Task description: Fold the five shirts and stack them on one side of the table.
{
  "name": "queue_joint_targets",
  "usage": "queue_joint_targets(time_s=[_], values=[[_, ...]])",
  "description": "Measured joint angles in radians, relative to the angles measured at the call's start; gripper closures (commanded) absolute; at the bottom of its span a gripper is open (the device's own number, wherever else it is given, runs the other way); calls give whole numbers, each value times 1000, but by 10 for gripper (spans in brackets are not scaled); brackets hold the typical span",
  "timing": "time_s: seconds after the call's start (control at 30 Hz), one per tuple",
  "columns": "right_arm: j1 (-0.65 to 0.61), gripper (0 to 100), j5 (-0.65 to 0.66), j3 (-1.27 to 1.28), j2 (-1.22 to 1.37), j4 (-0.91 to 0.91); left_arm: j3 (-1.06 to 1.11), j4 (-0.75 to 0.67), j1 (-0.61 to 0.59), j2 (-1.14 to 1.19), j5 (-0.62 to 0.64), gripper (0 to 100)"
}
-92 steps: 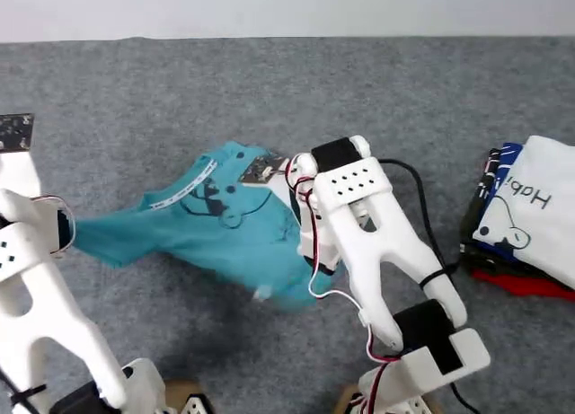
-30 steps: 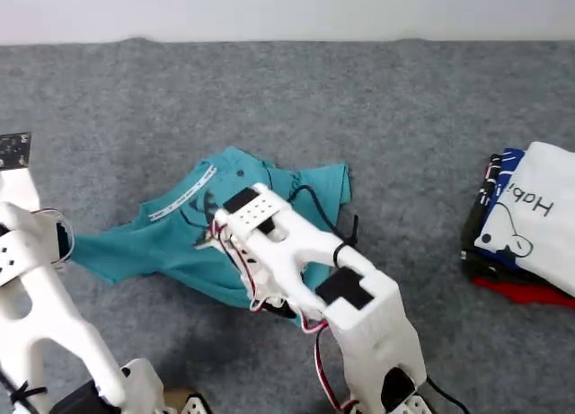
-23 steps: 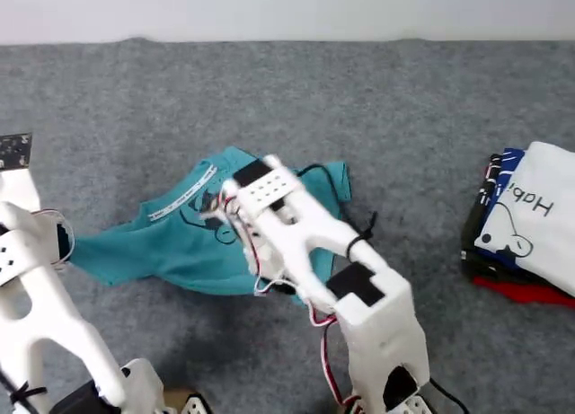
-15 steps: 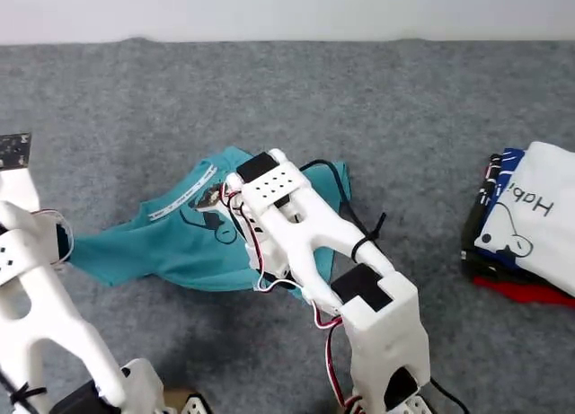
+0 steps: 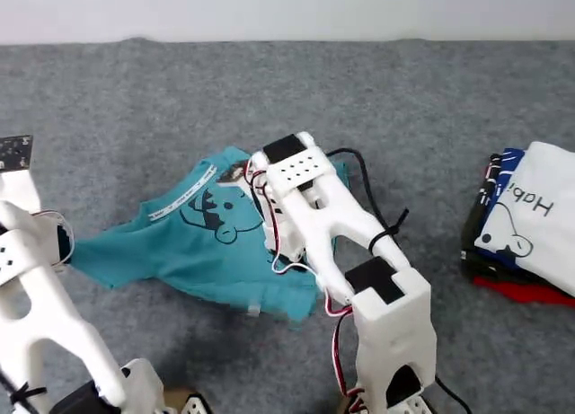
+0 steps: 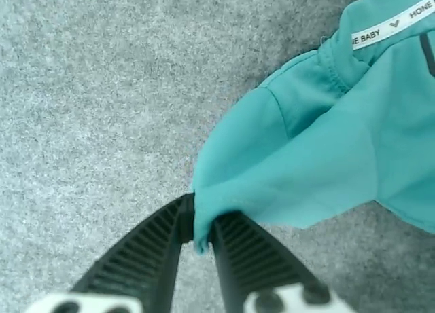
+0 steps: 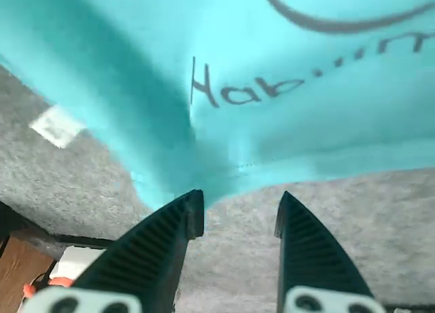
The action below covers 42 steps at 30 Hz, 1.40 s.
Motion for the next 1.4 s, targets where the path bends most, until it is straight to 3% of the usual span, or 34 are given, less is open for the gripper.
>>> queue_joint_targets(time_s=[0.37,0.53,0.97,1.17,1.4], values=[[-256,887,-12,350,-410,0,0,12,0,0,0,994],[-368,887,-43,528,-460,-9,0,12,0,0,0,994],[-377,882,-44,545,-247,-212,0,12,0,-5,0,994],[-377,790,-44,514,-196,-224,0,12,0,-5,0,994],[-362,785,-44,450,-196,-189,0,12,0,-5,0,994]])
